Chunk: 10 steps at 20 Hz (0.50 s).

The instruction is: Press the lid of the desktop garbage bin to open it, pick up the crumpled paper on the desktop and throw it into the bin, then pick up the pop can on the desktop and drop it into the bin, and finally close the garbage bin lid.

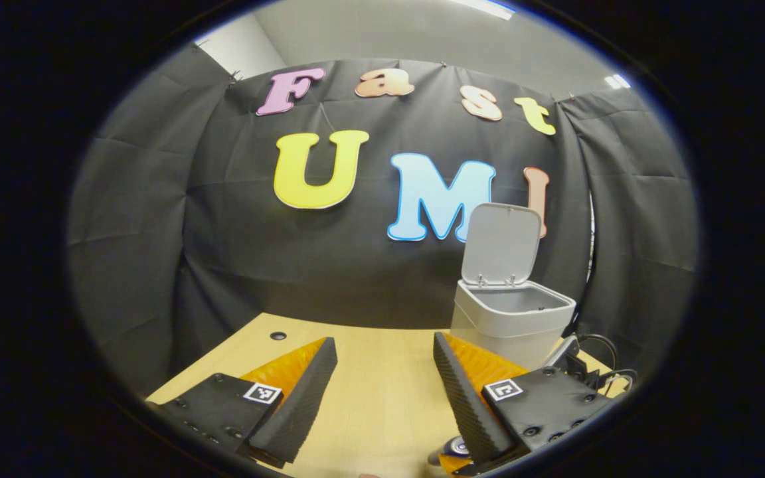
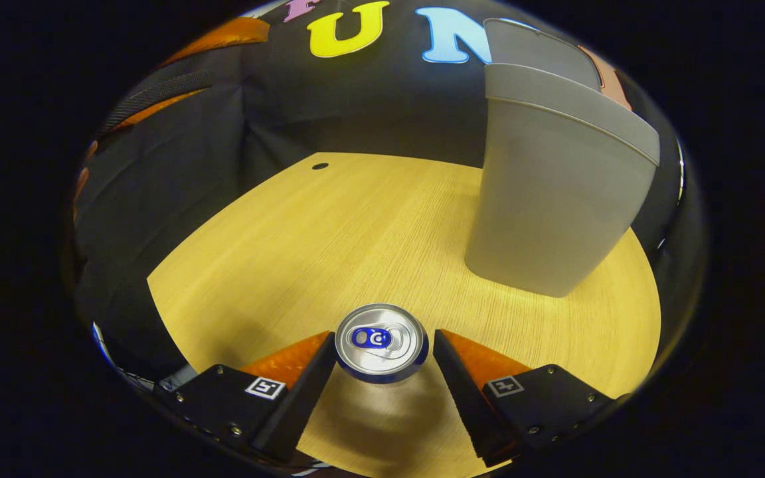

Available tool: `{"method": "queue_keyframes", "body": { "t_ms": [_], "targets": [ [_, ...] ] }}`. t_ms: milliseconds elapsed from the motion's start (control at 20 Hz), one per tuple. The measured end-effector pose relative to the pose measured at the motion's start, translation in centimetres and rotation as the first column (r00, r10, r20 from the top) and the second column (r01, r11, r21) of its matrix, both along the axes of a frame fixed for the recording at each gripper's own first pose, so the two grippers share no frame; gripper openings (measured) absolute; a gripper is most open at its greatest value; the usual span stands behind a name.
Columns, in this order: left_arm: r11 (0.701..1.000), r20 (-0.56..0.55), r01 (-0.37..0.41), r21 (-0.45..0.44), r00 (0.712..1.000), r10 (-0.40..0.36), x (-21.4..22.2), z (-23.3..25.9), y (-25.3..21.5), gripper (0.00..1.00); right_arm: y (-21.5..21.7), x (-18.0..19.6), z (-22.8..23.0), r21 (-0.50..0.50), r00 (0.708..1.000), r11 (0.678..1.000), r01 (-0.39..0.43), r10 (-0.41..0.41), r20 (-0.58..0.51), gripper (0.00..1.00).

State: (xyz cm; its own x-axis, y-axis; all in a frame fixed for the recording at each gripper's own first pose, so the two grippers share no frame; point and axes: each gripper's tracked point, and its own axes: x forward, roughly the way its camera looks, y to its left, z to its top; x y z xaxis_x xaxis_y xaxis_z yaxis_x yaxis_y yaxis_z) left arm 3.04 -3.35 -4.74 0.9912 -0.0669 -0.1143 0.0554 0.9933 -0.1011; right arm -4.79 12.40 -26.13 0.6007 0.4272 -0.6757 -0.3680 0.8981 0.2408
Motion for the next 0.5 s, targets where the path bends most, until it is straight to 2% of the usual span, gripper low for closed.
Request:
{"method": "queue_keyframes", "body": {
  "t_ms": [100,500],
  "targets": [
    [1.000,0.002,-0.003,0.002,1.000,0.003,-0.2,0.0,0.2,0.95,-0.2,-0.1,-0.1,-0.014,1.000,1.000,0.004,-0.004,0.007,0.86],
    [1.000,-0.008,-0.005,-0.001,1.000,0.005,-0.4,-0.3,0.3,0.95,-1.7,-0.2,2.3,0.008,0.998,0.999,0.035,-0.035,0.052,0.86]
  ]
}}
